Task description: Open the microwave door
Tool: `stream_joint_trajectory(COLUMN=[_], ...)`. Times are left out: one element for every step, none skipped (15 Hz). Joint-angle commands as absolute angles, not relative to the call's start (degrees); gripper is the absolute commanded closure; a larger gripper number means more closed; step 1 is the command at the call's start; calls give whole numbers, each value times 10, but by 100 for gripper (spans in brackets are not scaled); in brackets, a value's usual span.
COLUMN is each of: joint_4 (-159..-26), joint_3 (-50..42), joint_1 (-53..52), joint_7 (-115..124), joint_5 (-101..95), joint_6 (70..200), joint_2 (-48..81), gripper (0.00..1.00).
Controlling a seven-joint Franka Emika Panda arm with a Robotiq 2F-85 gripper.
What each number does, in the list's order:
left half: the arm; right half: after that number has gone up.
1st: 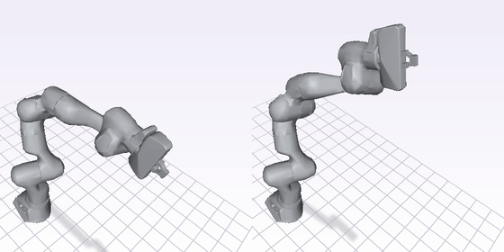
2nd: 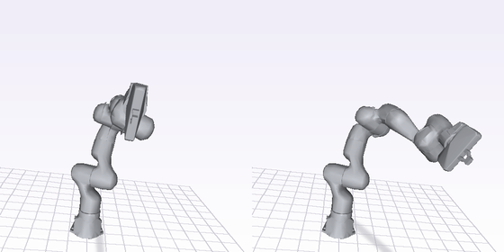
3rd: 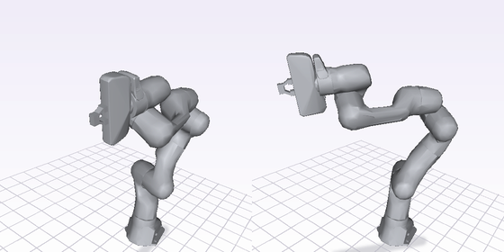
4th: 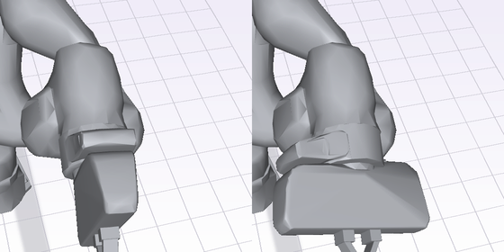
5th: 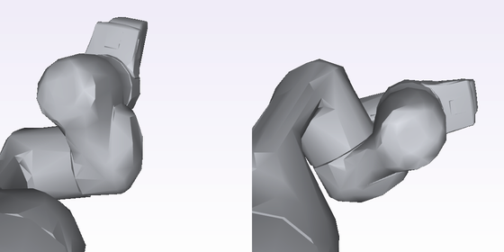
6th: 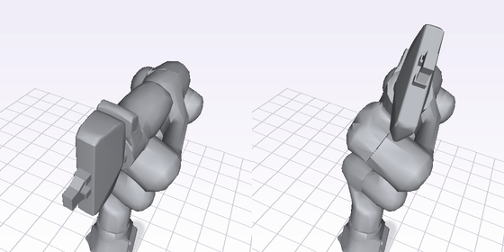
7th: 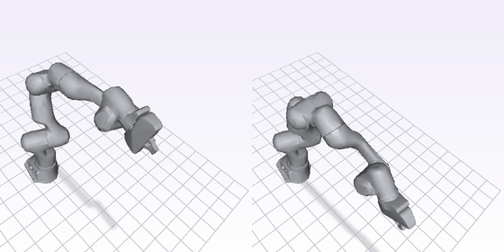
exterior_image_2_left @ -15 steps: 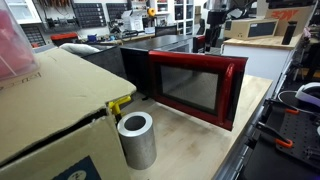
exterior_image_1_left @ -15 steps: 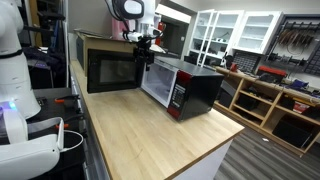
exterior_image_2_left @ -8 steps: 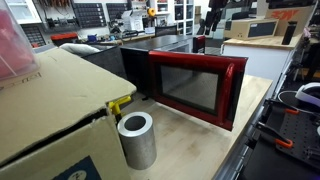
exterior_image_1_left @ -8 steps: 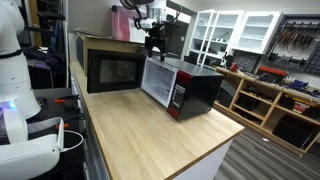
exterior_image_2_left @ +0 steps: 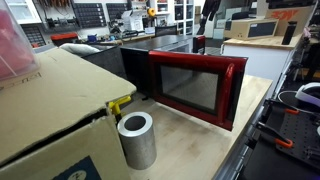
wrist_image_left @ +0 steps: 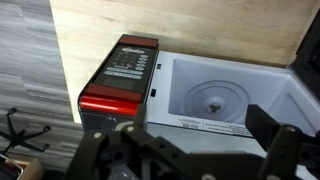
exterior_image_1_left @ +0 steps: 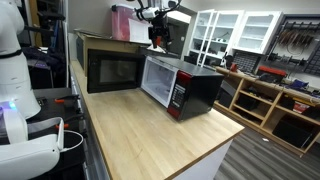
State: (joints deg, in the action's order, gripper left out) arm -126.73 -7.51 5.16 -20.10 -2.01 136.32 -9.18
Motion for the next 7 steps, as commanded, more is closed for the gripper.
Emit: stream_joint_trajectory(joint_4=[-1288,-1270,-1272,-1274,-1276,-1277,-1278], joint_3=[-74,-76,-77,-77,-77,-77,-77], joint_1=[47,48,47,47,47,46,46], joint_7=[-196,-199,-199,-199,-199,-199,-199], joint_5=[-18,-21,-21,-21,-21,-21,-21], joint_6=[1356,1362,1361,1361,1361,1361,1361], joint_2=[-132,-103,-109,-114,-117,-118,-119], gripper=[0,0,0,0,0,0,0])
